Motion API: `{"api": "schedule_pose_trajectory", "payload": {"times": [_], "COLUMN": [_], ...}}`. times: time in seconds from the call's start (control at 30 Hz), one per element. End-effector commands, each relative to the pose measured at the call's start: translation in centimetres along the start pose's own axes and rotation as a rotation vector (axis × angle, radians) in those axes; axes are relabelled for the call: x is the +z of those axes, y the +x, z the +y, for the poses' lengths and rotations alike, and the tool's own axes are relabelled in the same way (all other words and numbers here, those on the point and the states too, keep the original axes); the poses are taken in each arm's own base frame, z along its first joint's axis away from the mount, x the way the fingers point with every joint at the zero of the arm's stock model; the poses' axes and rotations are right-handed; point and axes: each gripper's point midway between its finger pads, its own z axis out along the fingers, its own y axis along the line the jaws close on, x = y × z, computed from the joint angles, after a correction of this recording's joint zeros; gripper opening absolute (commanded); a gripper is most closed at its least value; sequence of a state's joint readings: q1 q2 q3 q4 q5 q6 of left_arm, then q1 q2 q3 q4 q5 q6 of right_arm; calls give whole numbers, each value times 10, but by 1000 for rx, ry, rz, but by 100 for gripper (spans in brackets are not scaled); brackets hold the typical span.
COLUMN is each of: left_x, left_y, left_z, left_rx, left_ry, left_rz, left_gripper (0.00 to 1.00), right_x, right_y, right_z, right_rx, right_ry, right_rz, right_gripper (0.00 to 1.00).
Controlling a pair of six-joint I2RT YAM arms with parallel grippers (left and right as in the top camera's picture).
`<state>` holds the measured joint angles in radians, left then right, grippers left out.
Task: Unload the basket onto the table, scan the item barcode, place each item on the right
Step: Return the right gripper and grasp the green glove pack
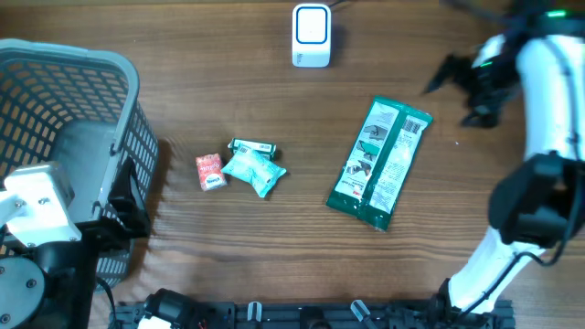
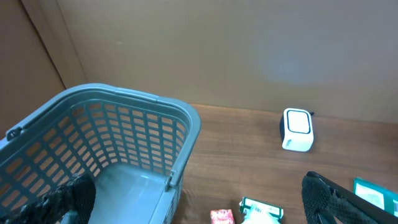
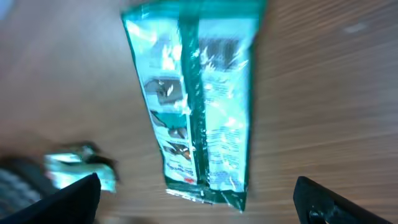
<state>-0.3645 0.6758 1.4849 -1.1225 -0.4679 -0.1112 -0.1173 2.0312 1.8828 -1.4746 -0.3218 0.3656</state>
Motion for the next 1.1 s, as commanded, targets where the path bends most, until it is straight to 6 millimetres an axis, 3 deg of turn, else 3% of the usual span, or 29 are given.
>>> {"api": "schedule_pose_trajectory", "payload": {"times": [0.0, 0.07, 0.17, 0.27, 0.4, 0.47, 0.53, 0.57, 0.6, 0.63, 0.67, 0.7, 0.8, 0.9, 0.97, 1.07], "left_x": [0, 0, 0, 0, 0, 0, 0, 0, 0, 0, 0, 0, 0, 0, 0, 0], "left_y": [-1, -1, 0, -1, 0, 0, -1, 0, 0, 0, 0, -1, 0, 0, 0, 0], "left_z": [3, 3, 3, 3, 3, 3, 3, 3, 3, 3, 3, 3, 3, 3, 3, 3], "left_rx": [-11, -11, -11, -11, -11, -11, -11, -11, -11, -11, -11, -11, -11, -11, -11, -11], "left_ry": [-15, -15, -15, -15, -15, -15, -15, -15, -15, -15, -15, -15, -15, -15, -15, -15], "left_rz": [-4, -4, -4, -4, -4, -4, -4, -4, -4, -4, -4, -4, -4, -4, -4, -4], "left_gripper": [100, 100, 100, 100, 100, 100, 100, 100, 100, 100, 100, 100, 100, 100, 100, 100], "right_x": [55, 81, 113, 131, 146, 176, 210, 227, 238, 250, 262, 265, 260, 230, 168, 93], "right_y": [35, 57, 67, 71, 63, 63, 81, 90, 95, 101, 108, 109, 103, 90, 80, 95], "right_z": [6, 16, 37, 32, 10, 7, 3, -2, -10, -19, -30, -33, -25, 3, 58, 126], "right_rx": [4, 24, -72, -116, -89, -165, -208, -233, -241, -236, -225, -222, -252, -280, -342, -459], "right_ry": [168, 269, 321, 436, 548, 546, 526, 531, 552, 583, 612, 620, 599, 537, 368, 37], "right_rz": [77, 71, -9, -104, -133, -48, 94, 158, 197, 236, 282, 290, 272, 211, 60, -68], "right_gripper": [100, 100, 100, 100, 100, 100, 95, 90, 73, 38, 16, 5, 4, 4, 4, 4]}}
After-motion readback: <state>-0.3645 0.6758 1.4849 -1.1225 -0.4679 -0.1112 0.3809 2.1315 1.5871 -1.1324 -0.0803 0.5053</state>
